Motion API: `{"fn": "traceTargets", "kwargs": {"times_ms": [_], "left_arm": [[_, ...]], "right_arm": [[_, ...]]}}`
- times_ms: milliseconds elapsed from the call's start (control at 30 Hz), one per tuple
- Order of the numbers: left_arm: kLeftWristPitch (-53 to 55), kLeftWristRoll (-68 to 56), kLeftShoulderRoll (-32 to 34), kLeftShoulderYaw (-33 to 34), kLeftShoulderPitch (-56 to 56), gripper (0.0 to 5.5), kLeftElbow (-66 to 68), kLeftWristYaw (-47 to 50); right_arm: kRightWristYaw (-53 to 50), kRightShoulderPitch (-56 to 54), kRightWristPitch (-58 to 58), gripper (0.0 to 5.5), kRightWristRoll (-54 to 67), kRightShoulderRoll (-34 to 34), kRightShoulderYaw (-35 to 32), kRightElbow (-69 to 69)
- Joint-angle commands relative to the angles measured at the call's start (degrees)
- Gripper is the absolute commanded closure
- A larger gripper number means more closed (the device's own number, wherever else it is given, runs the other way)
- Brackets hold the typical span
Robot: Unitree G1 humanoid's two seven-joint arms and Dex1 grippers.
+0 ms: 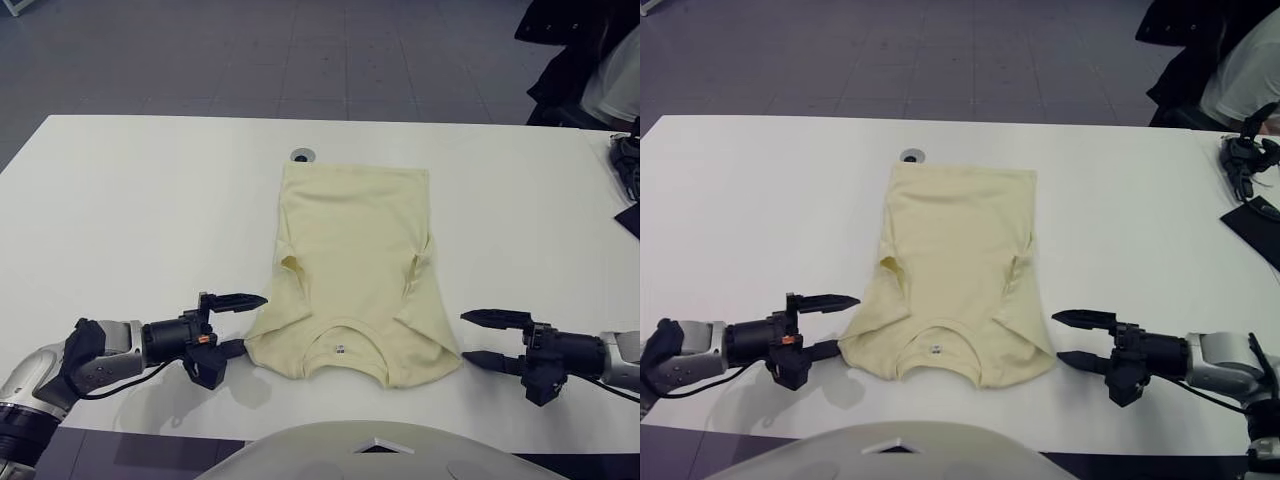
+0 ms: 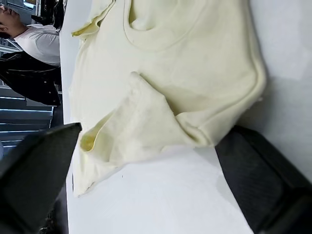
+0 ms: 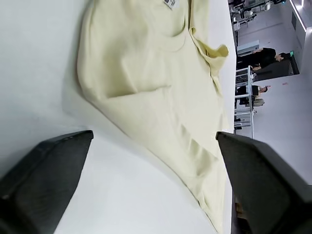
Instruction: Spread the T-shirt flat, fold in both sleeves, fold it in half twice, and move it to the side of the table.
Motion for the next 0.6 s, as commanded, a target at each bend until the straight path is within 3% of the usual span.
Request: {"fn": "traceTargets", "kwargs": {"times_ms": [33, 600], "left_arm": [[0.67, 2.28, -0.16, -2.67, -0.86, 1.48, 0.36, -1.86], [2.61, 1.66, -0.09, -4.38, -0.54, 4.54, 1.13, -1.52]], "right_arm": [[-0.67, 0.16, 0.53, 1.74, -5.05, 1.43, 2.36, 0.13], [-9.64, -1.11, 1.86, 4.73, -11.74, 1.25, 7.49, 4.65]]}}
